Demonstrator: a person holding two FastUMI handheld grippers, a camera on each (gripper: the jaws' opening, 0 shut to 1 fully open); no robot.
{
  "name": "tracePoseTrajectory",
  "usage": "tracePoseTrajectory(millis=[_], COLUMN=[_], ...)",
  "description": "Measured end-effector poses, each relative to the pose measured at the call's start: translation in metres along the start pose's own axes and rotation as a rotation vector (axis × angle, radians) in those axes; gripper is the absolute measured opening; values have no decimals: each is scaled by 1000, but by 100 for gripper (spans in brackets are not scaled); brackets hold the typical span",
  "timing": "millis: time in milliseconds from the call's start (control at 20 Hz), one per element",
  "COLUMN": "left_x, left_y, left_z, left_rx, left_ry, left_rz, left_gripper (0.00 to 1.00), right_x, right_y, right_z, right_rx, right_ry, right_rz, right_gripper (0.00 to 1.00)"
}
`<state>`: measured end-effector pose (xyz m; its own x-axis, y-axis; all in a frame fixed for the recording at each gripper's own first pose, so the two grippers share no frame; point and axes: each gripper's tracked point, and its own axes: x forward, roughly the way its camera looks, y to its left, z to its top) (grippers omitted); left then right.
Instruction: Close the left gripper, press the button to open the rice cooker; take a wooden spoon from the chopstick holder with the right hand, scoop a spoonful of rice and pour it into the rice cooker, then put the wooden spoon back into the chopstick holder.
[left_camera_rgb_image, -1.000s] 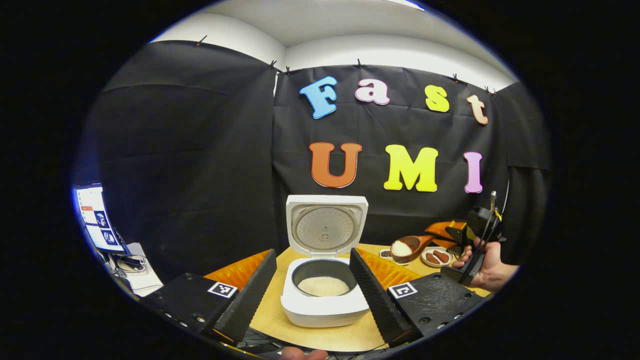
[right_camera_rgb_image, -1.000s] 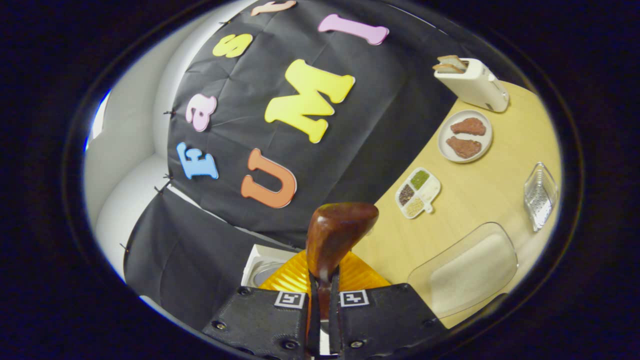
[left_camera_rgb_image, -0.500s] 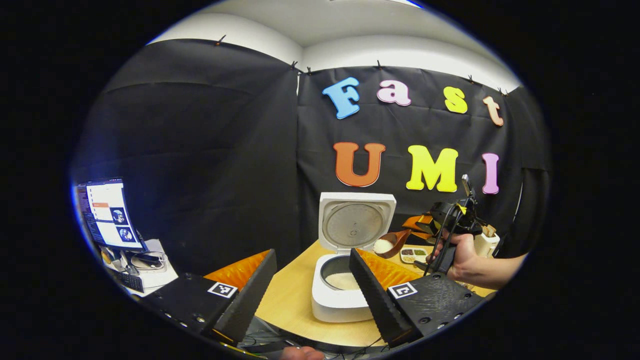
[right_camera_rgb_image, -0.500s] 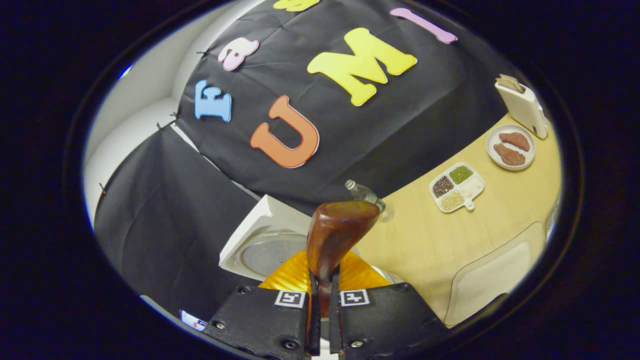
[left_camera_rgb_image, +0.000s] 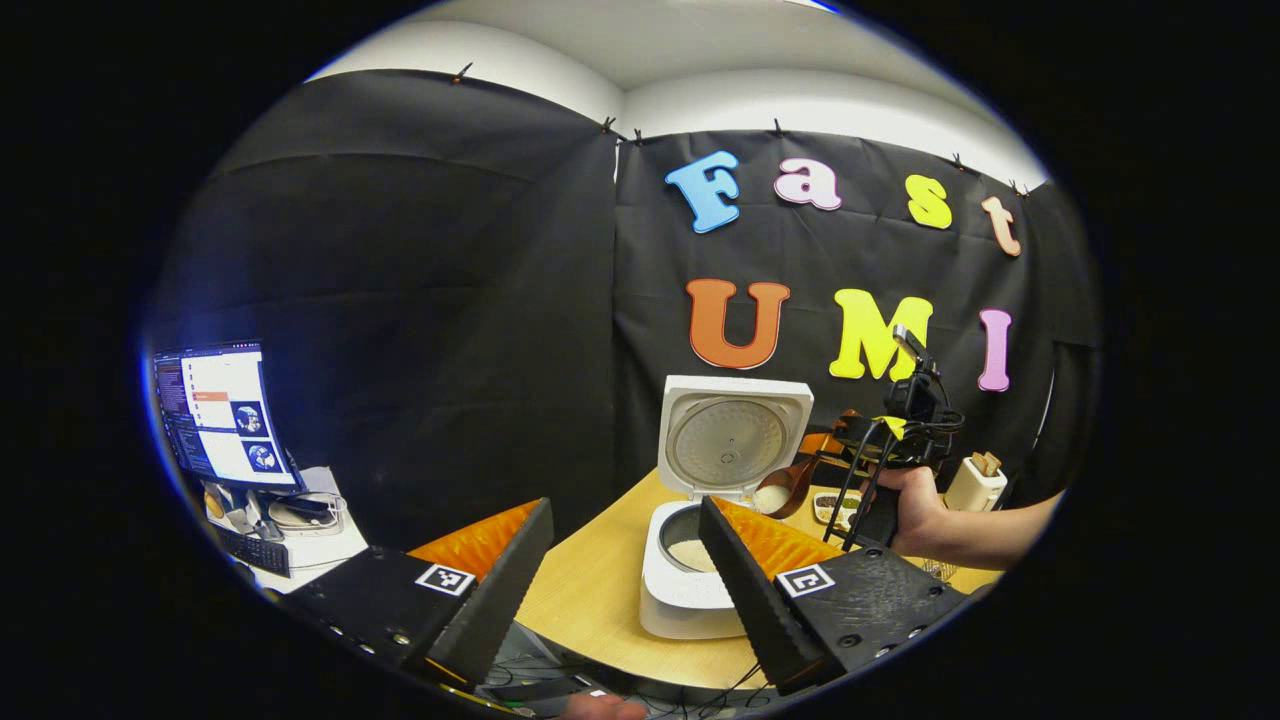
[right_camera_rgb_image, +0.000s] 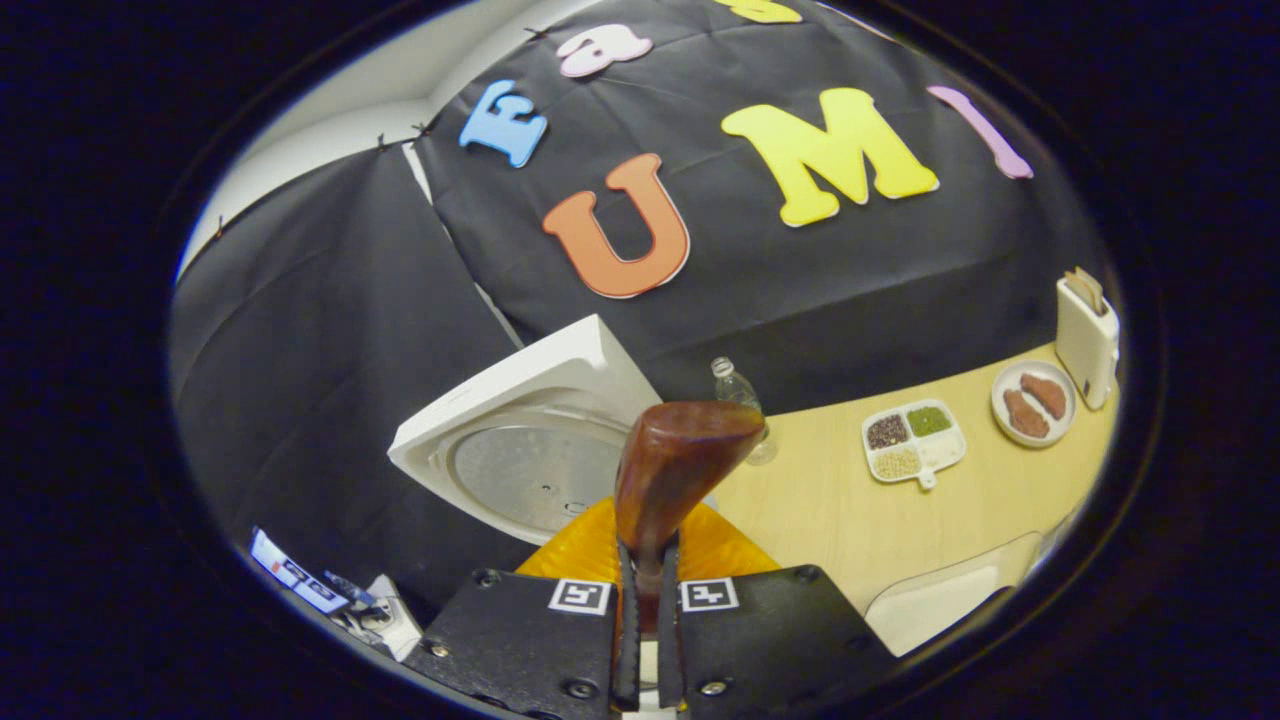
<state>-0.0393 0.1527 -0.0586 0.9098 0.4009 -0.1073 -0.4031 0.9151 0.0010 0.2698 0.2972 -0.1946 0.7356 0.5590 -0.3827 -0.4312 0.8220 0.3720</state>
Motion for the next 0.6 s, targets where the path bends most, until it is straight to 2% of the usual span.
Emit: tracePoseTrajectory(millis=[600], left_x=[-1], left_y=[12], left_z=[3], left_rx=[-31], left_ry=[-22], left_rz=[29], left_gripper=[94], right_x=[-4], right_y=[45], right_z=[3], right_rx=[-458], right_ry=[-51], right_rz=[17], right_gripper=[12])
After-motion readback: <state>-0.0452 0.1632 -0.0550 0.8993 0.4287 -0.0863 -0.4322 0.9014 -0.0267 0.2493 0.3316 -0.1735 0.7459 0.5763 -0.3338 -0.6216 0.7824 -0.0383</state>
